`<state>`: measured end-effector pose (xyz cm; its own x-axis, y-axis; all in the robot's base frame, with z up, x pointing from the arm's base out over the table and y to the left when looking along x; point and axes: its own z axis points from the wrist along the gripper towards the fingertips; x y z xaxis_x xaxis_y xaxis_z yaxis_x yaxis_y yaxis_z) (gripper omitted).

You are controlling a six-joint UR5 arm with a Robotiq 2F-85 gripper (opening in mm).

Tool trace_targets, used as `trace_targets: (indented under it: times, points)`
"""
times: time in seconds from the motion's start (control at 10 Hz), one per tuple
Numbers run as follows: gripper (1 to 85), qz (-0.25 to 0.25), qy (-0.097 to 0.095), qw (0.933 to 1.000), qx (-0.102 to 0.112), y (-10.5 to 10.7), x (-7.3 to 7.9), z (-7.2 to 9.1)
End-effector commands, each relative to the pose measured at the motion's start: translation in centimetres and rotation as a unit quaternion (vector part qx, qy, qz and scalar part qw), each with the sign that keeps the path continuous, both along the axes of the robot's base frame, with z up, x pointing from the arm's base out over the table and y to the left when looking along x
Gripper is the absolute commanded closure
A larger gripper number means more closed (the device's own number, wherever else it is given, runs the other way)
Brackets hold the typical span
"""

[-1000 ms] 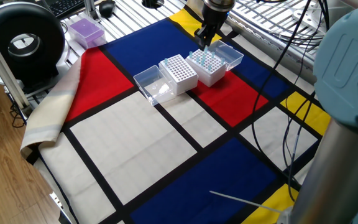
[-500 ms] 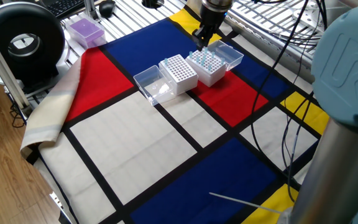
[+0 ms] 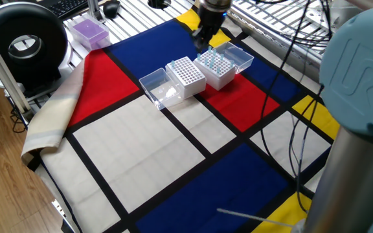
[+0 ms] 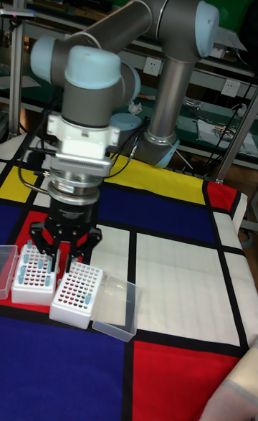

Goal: Transfer all medium pipette tips from one holder to another

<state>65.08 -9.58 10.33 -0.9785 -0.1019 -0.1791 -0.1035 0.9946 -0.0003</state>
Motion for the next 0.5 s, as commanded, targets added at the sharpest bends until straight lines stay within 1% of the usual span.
trace_targets:
  times: [0.0,0.2,0.4]
  points:
    - [56.0,-0.015,-0.003,0.9999,0.002,3.3,2.3,0.0]
    - [56.0,-0.013,-0.003,0.9999,0.004,4.2,3.0,-0.2]
    - [55.0,-0.016,-0.002,0.9999,0.005,5.4,3.3,-0.5]
